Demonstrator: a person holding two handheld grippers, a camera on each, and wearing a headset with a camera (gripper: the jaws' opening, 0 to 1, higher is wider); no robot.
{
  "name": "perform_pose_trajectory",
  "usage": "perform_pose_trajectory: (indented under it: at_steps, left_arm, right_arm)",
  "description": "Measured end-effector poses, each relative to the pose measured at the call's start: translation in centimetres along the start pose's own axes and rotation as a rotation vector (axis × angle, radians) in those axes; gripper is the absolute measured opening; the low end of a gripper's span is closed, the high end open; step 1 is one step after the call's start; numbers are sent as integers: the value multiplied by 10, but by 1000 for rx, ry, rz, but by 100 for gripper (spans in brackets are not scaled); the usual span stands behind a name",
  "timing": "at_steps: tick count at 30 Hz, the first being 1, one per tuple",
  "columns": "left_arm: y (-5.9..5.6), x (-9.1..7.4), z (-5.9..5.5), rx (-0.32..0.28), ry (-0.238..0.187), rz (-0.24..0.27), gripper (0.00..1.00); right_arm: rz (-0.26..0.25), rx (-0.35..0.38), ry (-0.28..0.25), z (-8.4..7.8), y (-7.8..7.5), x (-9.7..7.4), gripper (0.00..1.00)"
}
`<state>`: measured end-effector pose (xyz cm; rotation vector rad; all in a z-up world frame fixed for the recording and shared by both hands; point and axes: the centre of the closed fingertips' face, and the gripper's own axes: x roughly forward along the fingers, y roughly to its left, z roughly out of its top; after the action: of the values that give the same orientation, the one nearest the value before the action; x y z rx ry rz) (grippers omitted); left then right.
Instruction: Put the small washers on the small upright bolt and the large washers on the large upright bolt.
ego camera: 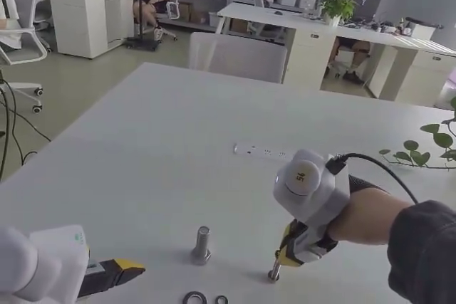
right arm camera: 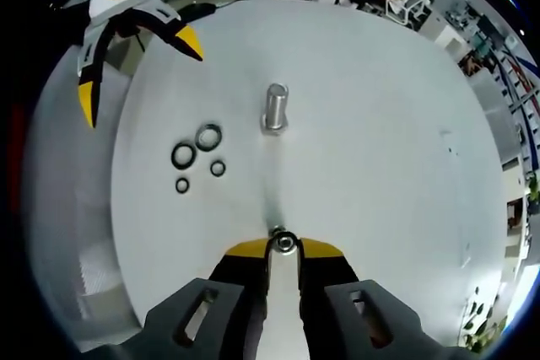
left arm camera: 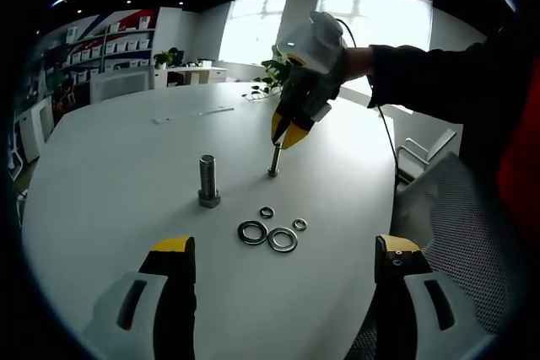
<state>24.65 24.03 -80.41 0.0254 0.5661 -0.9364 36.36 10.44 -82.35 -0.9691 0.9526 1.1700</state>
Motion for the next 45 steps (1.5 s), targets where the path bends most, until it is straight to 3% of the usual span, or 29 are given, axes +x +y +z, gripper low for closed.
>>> perform_pose_trajectory:
  at_steps: [26, 45]
  left_arm:
    - [3, 0, -4, -12, 6, 10, 88]
    - [3, 0, -6, -16, 12, 9, 88]
  right_arm:
    - [54, 9, 42, -12, 7, 30, 13]
    - [69, 8, 54, -16, 11, 40, 13]
